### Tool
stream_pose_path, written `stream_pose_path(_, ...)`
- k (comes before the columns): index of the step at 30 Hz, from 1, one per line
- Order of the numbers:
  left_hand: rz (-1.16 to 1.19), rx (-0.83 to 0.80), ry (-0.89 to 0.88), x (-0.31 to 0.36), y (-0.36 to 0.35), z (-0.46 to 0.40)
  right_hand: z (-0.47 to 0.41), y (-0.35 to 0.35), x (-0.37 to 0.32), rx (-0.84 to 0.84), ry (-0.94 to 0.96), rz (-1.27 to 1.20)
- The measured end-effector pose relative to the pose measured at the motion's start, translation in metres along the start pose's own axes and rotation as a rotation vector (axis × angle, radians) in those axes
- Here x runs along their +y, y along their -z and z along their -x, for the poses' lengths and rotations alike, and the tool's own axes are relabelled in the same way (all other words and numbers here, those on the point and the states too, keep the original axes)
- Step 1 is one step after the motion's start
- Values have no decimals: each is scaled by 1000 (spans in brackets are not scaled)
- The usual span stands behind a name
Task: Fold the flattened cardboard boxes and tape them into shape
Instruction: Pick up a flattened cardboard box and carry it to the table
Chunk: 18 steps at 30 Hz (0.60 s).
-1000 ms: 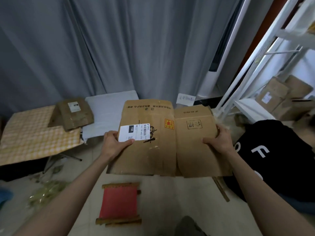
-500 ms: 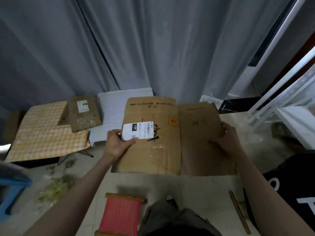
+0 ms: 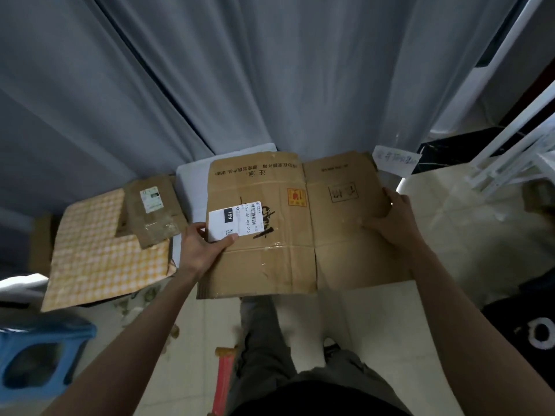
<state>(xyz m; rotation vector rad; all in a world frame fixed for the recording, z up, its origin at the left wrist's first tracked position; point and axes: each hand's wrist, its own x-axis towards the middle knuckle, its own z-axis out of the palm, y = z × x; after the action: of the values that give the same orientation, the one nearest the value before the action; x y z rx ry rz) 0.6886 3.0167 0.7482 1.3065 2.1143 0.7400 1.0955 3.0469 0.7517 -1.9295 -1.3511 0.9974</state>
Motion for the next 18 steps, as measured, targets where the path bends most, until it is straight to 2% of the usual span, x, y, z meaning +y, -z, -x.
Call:
stream_pose_path(8,9,-78,-100,-34,-17,-105,-49,-69,-12,96,12,38)
stream_pose_path(18,-4,-303,-276,-134,-42,-240,-56,-210,0,298,-158,-58)
